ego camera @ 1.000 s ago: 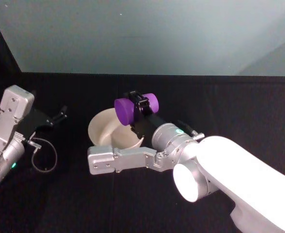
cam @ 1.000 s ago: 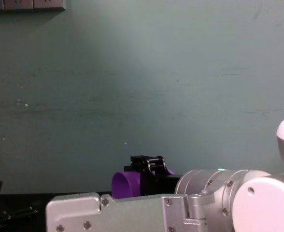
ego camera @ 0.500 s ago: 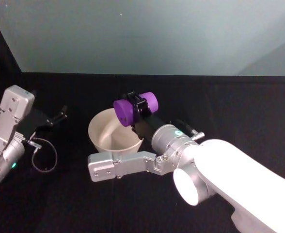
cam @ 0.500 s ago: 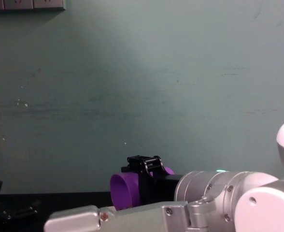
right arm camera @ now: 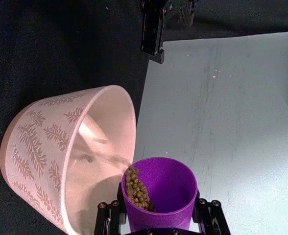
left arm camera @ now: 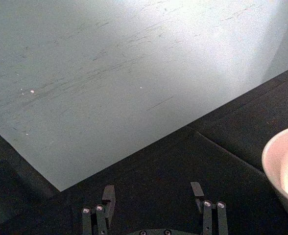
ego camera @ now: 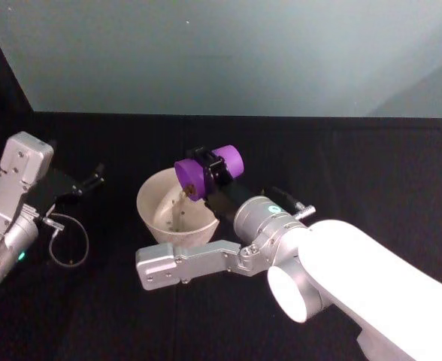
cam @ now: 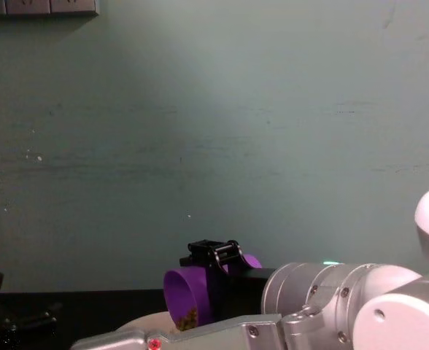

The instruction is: Pick up the cup and pour the mung beans from the cup into the bowl.

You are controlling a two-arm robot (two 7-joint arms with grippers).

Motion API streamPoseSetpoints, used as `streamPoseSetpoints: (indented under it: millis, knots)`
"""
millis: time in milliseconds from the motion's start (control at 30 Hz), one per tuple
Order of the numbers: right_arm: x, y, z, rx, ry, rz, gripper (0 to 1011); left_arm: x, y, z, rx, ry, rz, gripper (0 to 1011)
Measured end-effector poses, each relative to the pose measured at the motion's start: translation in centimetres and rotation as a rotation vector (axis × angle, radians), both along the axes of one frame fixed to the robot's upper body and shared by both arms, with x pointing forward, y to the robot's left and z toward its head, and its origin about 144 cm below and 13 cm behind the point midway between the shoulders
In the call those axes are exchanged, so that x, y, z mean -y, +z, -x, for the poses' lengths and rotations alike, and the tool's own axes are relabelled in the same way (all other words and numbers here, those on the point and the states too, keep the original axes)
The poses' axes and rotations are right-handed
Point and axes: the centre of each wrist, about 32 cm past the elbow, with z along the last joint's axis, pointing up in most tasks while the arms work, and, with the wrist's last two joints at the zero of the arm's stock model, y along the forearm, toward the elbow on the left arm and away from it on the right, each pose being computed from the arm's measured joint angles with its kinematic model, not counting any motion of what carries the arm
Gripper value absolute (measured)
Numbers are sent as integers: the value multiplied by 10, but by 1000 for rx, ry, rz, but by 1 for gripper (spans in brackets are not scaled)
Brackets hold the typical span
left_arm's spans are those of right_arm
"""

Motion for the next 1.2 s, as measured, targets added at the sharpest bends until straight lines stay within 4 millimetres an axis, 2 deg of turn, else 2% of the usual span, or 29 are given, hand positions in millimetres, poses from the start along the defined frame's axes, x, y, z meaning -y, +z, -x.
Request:
streamPoseSetpoints:
  millis: [1200]
  knots:
    - [-3,1,1,4,2,17,726,0,0,0,0,0,0,1000]
